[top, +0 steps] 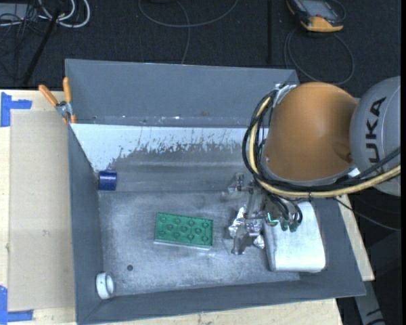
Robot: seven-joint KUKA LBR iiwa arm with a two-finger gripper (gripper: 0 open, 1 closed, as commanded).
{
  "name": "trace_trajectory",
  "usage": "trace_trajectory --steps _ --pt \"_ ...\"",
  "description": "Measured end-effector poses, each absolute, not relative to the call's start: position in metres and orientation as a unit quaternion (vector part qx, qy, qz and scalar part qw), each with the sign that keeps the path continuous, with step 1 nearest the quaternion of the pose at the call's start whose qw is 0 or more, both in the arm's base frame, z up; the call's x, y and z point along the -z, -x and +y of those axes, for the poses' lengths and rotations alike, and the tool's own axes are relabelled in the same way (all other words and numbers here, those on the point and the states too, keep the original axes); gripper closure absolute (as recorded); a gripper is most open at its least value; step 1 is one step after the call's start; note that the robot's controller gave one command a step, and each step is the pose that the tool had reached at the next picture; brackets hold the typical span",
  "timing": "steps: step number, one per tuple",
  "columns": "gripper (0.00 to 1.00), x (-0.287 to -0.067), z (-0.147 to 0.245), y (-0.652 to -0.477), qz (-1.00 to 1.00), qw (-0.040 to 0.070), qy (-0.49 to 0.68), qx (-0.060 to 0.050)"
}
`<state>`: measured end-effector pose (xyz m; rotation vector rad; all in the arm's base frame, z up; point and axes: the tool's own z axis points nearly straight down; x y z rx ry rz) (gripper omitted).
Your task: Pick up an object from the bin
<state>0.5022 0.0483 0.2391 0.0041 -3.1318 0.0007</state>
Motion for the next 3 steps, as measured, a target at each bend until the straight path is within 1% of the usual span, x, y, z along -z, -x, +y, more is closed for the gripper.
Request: trace_trajectory --steps 1,2,3 --pt "0.0 -0.072 0.103 -0.547 -1.0 -0.006 0.019 0.001" --pt "0.0 -0.101 0.087 -0.554 -0.999 -0.001 0.041 0.0" --pt "0.0 -0.099 0.073 -0.559 -0.994 0.0 0.105 0.0"
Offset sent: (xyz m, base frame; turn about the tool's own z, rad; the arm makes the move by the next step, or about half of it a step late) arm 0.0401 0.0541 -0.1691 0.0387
